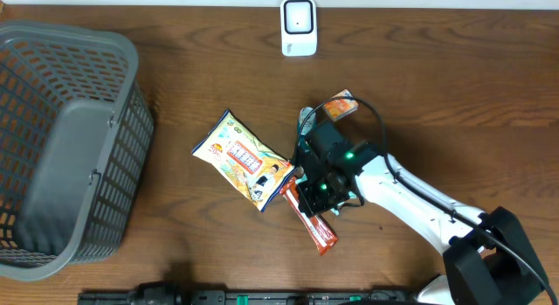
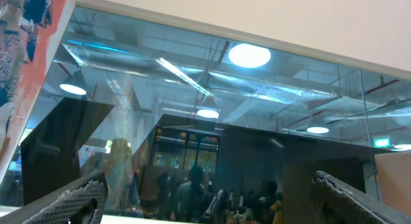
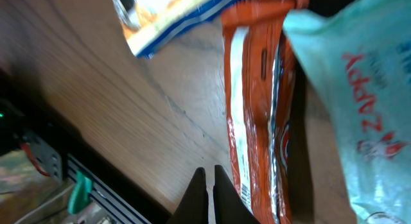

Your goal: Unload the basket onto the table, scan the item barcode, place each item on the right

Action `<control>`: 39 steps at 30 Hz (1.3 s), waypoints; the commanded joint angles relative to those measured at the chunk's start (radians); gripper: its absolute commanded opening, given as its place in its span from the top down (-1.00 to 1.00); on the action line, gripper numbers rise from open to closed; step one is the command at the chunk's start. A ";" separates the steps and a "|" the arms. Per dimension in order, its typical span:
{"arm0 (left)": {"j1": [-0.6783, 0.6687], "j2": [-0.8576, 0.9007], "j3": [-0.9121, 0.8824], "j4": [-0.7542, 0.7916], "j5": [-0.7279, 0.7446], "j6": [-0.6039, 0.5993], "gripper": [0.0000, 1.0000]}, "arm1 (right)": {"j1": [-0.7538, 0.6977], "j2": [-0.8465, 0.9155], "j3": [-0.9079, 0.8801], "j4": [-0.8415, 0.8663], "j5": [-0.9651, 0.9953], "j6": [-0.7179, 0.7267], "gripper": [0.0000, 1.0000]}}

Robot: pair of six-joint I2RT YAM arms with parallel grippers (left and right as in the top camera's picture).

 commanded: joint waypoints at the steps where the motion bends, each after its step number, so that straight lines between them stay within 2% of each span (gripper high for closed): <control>1: 0.003 -0.013 -0.006 0.006 0.005 -0.010 -1.00 | 0.022 0.006 -0.053 0.038 0.044 0.032 0.97; 9: 0.003 -0.013 -0.006 0.006 0.005 -0.010 -1.00 | 0.022 0.009 -0.159 0.127 0.212 0.176 0.97; 15: 0.003 -0.013 -0.006 0.006 0.005 -0.010 -1.00 | 0.023 0.032 -0.169 0.162 0.215 0.201 0.98; 21: 0.003 -0.013 -0.006 0.006 0.005 -0.010 -1.00 | 0.023 0.021 -0.141 0.152 0.183 0.182 0.98; 27: 0.003 -0.013 -0.006 0.006 0.005 -0.010 -1.00 | 0.022 -0.033 -0.021 0.056 0.125 0.119 0.96; 31: 0.003 -0.013 -0.006 0.006 0.005 -0.010 -1.00 | 0.021 -0.035 -0.009 0.075 0.139 0.038 0.47; 32: 0.003 -0.013 -0.006 0.006 0.005 -0.009 -1.00 | 0.021 -0.033 -0.010 0.074 0.161 0.038 0.41; 34: 0.003 -0.013 -0.006 0.006 0.005 -0.010 -1.00 | 0.018 -0.029 -0.011 0.075 0.220 0.024 0.32; 39: 0.003 -0.013 -0.006 0.006 0.005 -0.010 -1.00 | 0.018 -0.027 -0.012 0.077 0.214 -0.008 0.29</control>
